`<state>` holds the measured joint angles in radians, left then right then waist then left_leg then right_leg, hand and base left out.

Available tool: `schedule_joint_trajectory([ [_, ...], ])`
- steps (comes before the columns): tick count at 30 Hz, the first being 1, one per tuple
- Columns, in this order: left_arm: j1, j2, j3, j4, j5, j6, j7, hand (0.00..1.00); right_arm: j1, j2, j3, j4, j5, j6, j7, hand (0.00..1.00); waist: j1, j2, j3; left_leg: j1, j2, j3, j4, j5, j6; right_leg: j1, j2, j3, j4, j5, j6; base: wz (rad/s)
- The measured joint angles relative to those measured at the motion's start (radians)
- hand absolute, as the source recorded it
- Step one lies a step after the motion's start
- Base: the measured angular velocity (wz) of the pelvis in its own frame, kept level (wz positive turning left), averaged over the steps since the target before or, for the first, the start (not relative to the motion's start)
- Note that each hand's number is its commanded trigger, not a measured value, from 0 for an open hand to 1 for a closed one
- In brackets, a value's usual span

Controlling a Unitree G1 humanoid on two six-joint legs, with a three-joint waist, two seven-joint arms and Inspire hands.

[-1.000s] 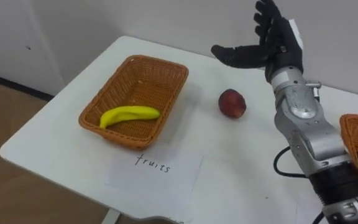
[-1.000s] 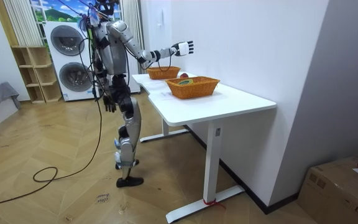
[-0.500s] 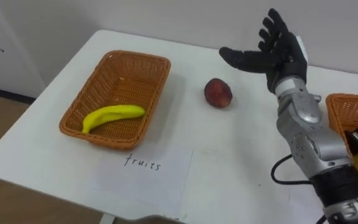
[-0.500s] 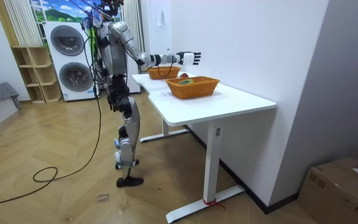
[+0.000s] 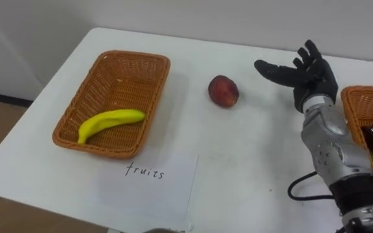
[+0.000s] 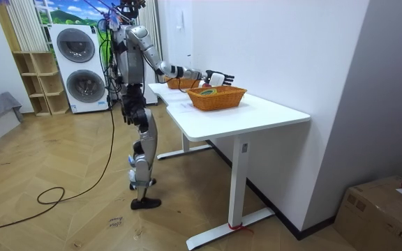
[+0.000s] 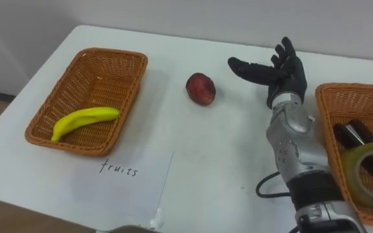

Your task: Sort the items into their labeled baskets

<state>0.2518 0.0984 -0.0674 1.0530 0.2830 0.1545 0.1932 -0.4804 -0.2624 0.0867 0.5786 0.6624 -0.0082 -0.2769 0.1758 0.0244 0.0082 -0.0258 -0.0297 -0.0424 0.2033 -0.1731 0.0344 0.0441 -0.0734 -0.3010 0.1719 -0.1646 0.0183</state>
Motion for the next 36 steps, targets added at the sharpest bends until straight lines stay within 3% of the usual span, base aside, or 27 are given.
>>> schedule_joint_trajectory([
  [16, 0.01, 0.0, -0.015, -0.001, -0.017, 0.009, -0.002, 0.0, 0.0, 0.014, 0.01, 0.02, -0.001, 0.0, -0.003, 0.0, 0.002, 0.001, 0.0005, 0.0, 0.0, 0.001, 0.002, 0.002, 0.002, -0.004, -0.002, 0.0, 0.014, 0.0, 0.0, 0.0],
  [24, -0.007, -0.002, -0.015, 0.011, -0.018, 0.003, -0.003, 0.0, 0.0, 0.039, 0.013, 0.084, 0.011, -0.002, -0.019, 0.0, 0.029, -0.007, 0.0056, -0.004, 0.0, 0.01, 0.001, 0.003, 0.003, -0.012, -0.005, 0.0, 0.015, 0.0, 0.0, -0.01],
  [31, -0.008, -0.007, -0.015, 0.032, -0.018, -0.001, -0.003, 0.0, 0.0, 0.055, 0.01, 0.117, -0.04, -0.036, -0.003, 0.0, 0.027, -0.01, 0.0079, -0.019, -0.001, 0.013, 0.003, 0.004, 0.005, -0.025, -0.01, -0.004, 0.017, 0.0, 0.0, 0.0],
  [36, -0.011, -0.008, -0.015, 0.032, -0.019, -0.001, -0.006, 0.0, -0.004, 0.061, 0.01, 0.118, -0.088, -0.038, 0.006, 0.0, 0.023, -0.012, 0.0071, -0.035, 0.0, 0.013, 0.001, 0.004, 0.005, -0.038, -0.007, -0.004, 0.018, 0.0, 0.0, 0.0],
])
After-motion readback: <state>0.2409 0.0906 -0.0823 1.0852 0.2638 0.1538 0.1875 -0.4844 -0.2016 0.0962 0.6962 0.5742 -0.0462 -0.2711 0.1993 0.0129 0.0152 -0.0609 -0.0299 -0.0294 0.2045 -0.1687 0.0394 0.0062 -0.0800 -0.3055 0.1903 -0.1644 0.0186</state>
